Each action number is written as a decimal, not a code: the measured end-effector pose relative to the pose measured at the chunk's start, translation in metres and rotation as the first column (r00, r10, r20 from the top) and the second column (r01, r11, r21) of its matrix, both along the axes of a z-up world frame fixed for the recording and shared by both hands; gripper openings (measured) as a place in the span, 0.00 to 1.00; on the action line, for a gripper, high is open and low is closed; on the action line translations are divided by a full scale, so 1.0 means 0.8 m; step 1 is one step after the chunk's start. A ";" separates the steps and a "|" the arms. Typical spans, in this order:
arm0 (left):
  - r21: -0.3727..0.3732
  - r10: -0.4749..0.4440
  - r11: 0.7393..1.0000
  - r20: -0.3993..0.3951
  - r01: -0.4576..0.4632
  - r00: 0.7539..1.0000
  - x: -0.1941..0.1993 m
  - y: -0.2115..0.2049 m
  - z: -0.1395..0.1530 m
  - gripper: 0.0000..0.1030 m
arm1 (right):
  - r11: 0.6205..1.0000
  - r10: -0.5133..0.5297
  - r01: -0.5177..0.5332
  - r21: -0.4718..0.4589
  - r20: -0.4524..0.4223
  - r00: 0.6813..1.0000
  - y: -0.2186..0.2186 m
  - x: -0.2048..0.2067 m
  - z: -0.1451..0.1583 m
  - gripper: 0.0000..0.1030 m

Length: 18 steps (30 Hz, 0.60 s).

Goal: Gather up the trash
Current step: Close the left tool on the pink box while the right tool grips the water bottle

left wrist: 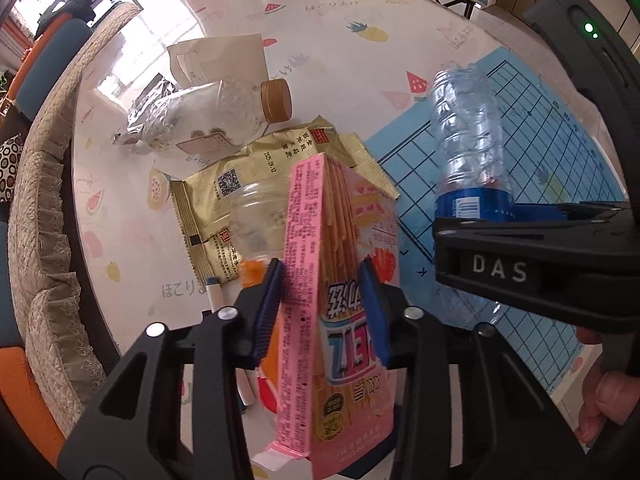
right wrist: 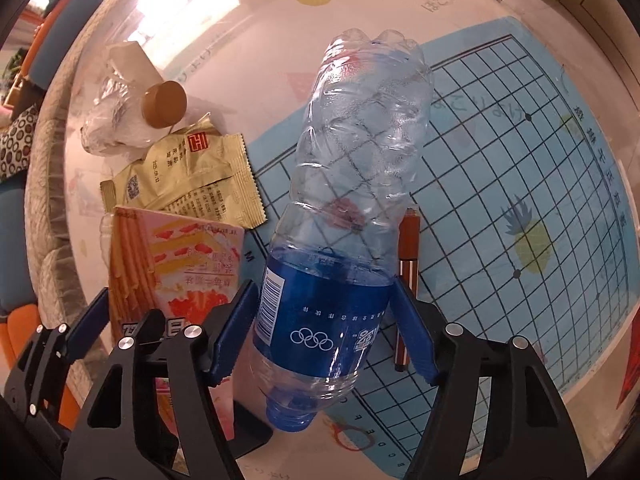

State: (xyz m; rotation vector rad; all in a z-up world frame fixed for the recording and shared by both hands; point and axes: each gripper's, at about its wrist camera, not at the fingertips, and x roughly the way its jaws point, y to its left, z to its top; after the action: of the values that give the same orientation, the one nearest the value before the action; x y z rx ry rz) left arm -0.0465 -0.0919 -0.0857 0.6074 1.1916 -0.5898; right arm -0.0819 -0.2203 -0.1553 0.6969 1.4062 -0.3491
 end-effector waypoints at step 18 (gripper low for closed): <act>-0.149 0.133 0.980 -0.028 -0.135 0.991 0.020 0.035 0.060 0.23 | 1.000 0.015 -0.015 -0.004 0.102 0.995 -0.038 -0.029 0.071 0.65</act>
State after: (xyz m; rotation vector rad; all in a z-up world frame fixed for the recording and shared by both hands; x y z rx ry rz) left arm -0.0302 -0.0638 -0.0376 0.3913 1.1827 -0.5658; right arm -0.1049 -0.2506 -0.0988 0.6918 1.3130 -0.2996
